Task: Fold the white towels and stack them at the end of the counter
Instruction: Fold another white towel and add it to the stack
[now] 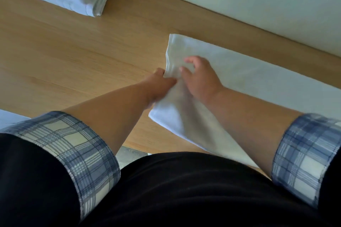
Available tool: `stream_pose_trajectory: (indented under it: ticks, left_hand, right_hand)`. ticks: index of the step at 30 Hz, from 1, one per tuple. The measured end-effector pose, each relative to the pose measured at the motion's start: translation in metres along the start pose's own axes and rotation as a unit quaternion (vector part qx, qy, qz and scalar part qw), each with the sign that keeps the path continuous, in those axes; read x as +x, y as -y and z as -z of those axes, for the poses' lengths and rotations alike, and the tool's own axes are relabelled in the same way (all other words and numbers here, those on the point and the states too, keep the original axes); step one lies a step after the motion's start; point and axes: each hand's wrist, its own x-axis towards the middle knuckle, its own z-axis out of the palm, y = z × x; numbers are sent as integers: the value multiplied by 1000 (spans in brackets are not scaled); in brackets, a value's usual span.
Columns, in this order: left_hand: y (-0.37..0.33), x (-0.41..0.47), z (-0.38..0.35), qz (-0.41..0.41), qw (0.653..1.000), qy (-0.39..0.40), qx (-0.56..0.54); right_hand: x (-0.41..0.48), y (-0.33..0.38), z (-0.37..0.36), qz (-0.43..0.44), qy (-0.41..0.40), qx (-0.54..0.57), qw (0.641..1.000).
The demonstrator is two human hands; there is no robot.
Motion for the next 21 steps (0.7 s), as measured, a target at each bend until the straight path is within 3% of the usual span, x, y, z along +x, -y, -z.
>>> stream_pose_trajectory:
  ticks: [2, 4, 8, 11, 13, 16, 19, 21]
  left_hand:
    - [-2, 0, 0, 77, 995, 48, -51]
    - [-1, -6, 4, 140, 982, 105, -73]
    - [18, -12, 11, 143, 971, 115, -154]
    - [26, -17, 9, 157, 961, 73, -216]
    - [28, -20, 9, 160, 948, 93, -260]
    - [30, -28, 11, 180, 949, 88, -242]
    - [37, -37, 11, 201, 956, 62, -206]
    - [38, -44, 11, 228, 939, 78, -246]
  right_hand:
    - [-29, 3, 0, 7, 54, -3, 999]
    - [-53, 4, 0, 36, 154, -79, 984]
    - [-82, 6, -4, 87, 265, -241, 929]
    - [-92, 1, -9, 95, 282, -297, 907]
    - [-92, -5, -7, 74, 239, -262, 932]
    - [-90, -9, -3, 79, 181, -202, 959]
    - [-99, -3, -5, 72, 273, -178, 943]
    - [-106, 1, -10, 75, 299, -178, 935]
